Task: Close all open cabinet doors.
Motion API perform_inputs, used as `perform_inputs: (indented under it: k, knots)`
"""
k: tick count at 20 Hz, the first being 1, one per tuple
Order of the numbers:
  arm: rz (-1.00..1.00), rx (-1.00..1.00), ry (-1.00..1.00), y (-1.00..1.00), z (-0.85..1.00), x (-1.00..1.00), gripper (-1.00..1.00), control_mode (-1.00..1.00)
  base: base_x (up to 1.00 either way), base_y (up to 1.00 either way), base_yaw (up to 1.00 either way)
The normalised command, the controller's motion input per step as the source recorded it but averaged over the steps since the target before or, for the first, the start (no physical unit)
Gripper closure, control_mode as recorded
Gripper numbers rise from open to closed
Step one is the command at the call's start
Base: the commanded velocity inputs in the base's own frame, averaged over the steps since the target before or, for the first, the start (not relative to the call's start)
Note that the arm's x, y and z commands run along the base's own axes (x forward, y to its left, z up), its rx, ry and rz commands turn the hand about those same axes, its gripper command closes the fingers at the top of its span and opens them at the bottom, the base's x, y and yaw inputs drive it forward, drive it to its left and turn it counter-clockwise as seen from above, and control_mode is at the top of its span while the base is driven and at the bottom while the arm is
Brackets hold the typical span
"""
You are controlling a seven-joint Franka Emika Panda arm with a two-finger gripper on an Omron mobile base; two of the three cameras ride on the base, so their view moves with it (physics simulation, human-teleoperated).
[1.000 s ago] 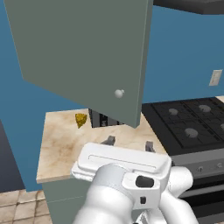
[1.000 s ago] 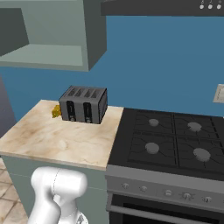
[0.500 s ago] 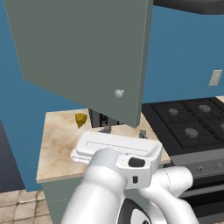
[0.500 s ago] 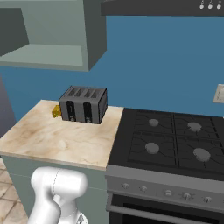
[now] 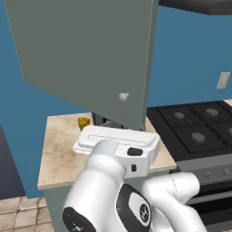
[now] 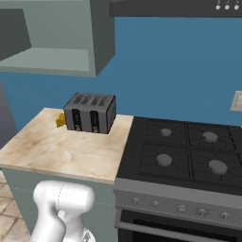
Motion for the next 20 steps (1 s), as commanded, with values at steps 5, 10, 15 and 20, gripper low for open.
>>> perform_inputs:
  k: [5, 10, 15, 20]
  knots:
    - [0.0, 0.0, 0.0, 0.0, 0.0, 0.32, -1.0, -1.0, 0.0, 0.0, 0.0]
    - [0.0, 0.0, 0.0, 0.0, 0.0, 0.47, -1.0, -1.0, 0.0, 0.0, 0.0]
    - [0.0, 0.0, -0.02, -0.01, 0.0, 0.53, -1.0, -1.0, 0.0, 0.0, 0.0]
    - [0.0, 0.0, -0.01, -0.12, 0.0, 0.57, -1.0, -1.0, 0.0, 0.0, 0.0]
